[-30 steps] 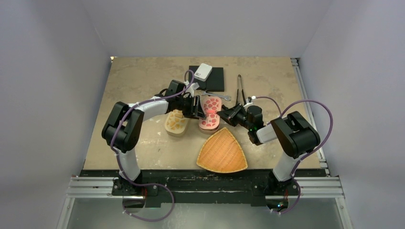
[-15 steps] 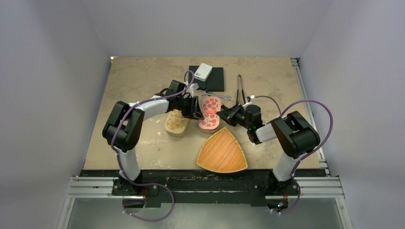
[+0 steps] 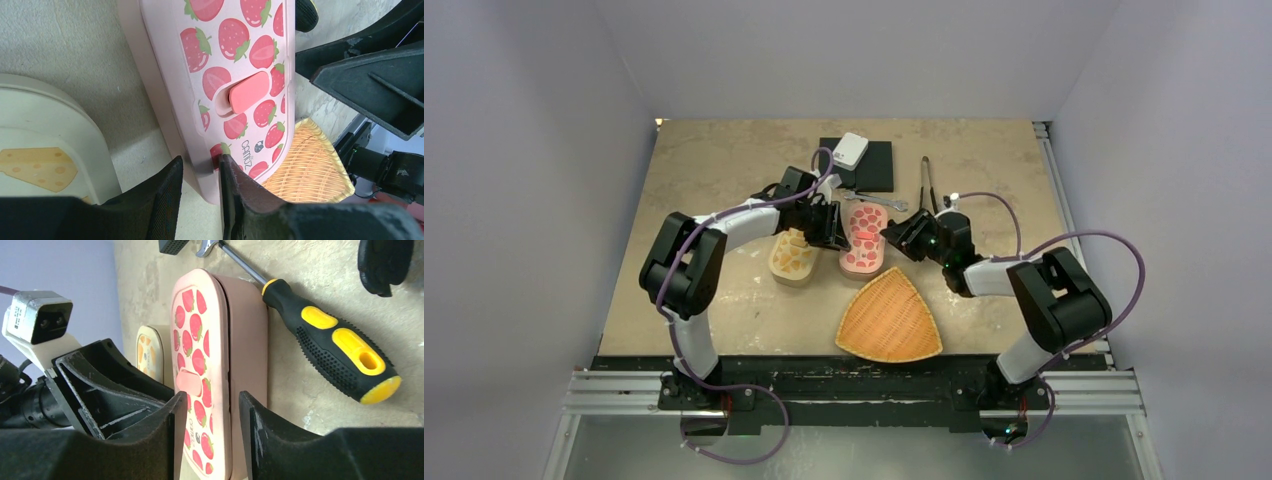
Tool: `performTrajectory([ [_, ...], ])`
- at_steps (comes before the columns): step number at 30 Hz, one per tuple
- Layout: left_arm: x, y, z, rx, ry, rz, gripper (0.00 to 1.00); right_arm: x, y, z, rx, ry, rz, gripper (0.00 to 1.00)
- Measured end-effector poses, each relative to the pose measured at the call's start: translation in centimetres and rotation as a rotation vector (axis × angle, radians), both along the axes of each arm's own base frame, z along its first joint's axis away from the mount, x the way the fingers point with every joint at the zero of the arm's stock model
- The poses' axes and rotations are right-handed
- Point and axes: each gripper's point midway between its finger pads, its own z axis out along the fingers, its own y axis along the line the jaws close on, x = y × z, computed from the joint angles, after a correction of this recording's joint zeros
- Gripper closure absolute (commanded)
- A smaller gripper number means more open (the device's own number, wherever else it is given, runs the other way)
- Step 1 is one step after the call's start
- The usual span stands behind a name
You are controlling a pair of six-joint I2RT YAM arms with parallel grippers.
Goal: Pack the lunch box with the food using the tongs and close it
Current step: Close the box lid on the packing box.
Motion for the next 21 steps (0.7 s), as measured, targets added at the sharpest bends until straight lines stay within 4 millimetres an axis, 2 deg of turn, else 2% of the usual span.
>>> performTrajectory([
  [7, 0.0, 0.0, 0.0, 0.004, -0.003, -0.002, 0.68, 0.4, -0.9, 0.0, -0.105, -0.011, -0.019, 0.51],
  [10, 0.0, 0.0, 0.0, 0.004, -0.004, -0.002, 0.67, 1.0, -0.4, 0.5, -0.162, -0.026, -0.013, 0.54],
  [16, 0.0, 0.0, 0.0, 0.005, -0.003, -0.001, 0.66, 2.0, 1.9, 1.7, -0.280, -0.067, 0.000, 0.57],
  [21, 0.0, 0.0, 0.0, 0.005, -0.003, -0.002, 0.66, 2.3, 2.0, 1.3, -0.380, -0.053, -0.025, 0.55],
])
